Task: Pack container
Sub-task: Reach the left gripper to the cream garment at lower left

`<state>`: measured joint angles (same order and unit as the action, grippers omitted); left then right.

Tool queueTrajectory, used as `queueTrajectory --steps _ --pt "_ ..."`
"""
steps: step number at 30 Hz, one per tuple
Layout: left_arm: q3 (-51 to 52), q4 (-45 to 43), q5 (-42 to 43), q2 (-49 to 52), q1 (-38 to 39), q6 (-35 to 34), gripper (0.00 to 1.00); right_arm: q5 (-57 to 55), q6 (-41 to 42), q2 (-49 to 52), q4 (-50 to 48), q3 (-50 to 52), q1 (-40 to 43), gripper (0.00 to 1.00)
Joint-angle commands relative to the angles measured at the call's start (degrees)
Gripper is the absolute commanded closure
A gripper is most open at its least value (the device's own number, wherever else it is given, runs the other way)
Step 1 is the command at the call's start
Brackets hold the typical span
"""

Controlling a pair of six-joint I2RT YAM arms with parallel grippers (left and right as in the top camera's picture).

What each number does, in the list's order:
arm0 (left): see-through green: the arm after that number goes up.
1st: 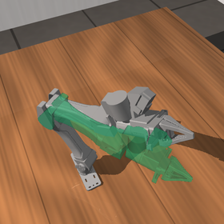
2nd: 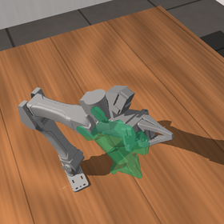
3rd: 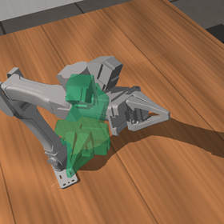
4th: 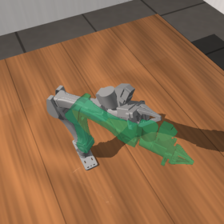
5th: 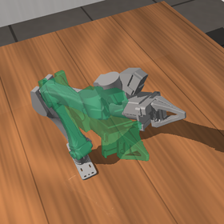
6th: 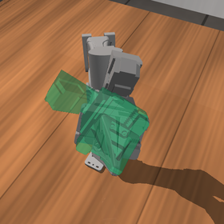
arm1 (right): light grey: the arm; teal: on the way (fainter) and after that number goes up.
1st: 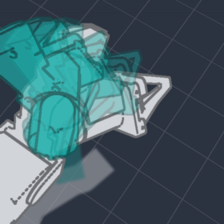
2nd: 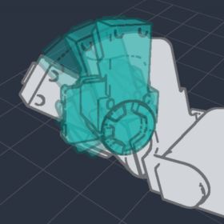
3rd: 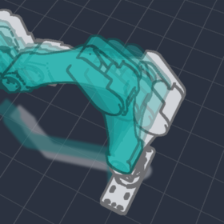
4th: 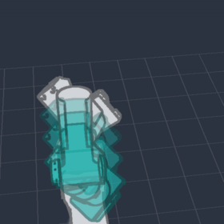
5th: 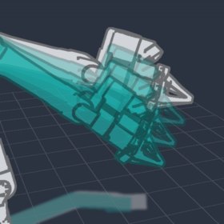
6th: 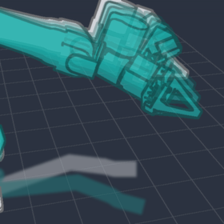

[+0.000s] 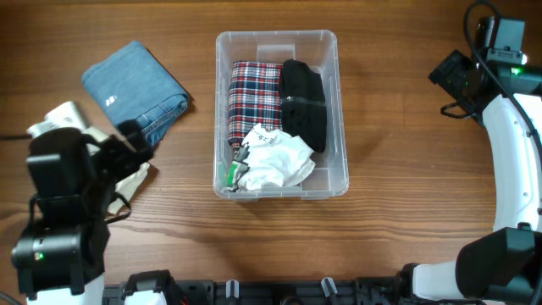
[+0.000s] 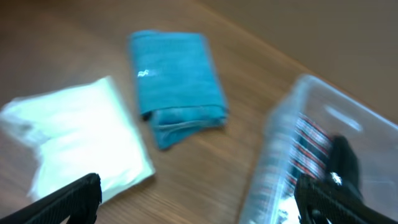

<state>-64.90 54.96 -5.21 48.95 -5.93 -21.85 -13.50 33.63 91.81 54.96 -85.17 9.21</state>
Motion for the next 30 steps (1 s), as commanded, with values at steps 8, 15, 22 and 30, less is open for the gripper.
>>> queueTrajectory --steps 8,15,22,30 --pt "1.5 4.7 1.5 -0.2 -24.0 -4.2 0.0 0.5 0.9 0.6 -0.2 0.2 0.1 0.0" --pt "7.6 2.1 2.8 5.5 -35.0 -6.3 0.0 0.5 0.9 0.6 -0.2 0.2 0.1 0.0" --pt "10.4 -3.3 15.5 17.2 -41.3 2.4 0.0 0.5 0.9 0.6 -0.2 0.2 0.1 0.0" --pt "10.6 -12.9 21.9 31.0 -42.2 6.9 0.0 0.5 0.9 0.6 -0.2 0.2 0.1 0.0"
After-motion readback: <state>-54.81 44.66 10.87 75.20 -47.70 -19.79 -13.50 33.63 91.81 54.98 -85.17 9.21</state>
